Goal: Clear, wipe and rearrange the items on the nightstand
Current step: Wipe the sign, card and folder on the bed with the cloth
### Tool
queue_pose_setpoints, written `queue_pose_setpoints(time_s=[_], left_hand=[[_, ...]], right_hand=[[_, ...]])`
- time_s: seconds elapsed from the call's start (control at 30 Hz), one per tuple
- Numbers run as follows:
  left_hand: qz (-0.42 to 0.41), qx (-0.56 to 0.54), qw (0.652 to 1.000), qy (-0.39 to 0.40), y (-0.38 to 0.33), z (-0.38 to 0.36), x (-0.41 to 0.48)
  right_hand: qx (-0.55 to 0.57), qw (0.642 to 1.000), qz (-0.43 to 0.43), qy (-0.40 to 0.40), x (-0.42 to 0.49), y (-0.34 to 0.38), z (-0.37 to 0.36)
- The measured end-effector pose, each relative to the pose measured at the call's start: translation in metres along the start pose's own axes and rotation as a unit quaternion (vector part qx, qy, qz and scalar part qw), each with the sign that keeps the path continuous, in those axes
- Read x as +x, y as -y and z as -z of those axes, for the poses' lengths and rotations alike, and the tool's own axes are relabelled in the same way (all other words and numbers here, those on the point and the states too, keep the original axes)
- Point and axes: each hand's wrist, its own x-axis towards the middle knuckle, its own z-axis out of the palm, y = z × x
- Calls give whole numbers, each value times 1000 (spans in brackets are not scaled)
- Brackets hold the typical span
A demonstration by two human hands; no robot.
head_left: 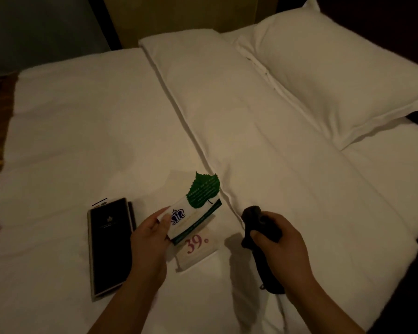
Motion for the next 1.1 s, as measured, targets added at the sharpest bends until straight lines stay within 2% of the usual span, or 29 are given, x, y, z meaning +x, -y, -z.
queue_pose_setpoints(time_s=[0.27,0.4,0.77,1.1], left_hand=[[22,0,1000,13,15,-24,-3],[41,-2,997,64,27,-40,-13],[50,22,974,219,19,-110,-51],[57,90,927,361,59,-218,-151]], right_hand=[[5,1000,10,-29,-2,-15,42],[14,998,-7,-58,-9,-22,61],[26,976,-58,-206,-50,-43,109],[48,934,-124,-331,-122,-96,226]])
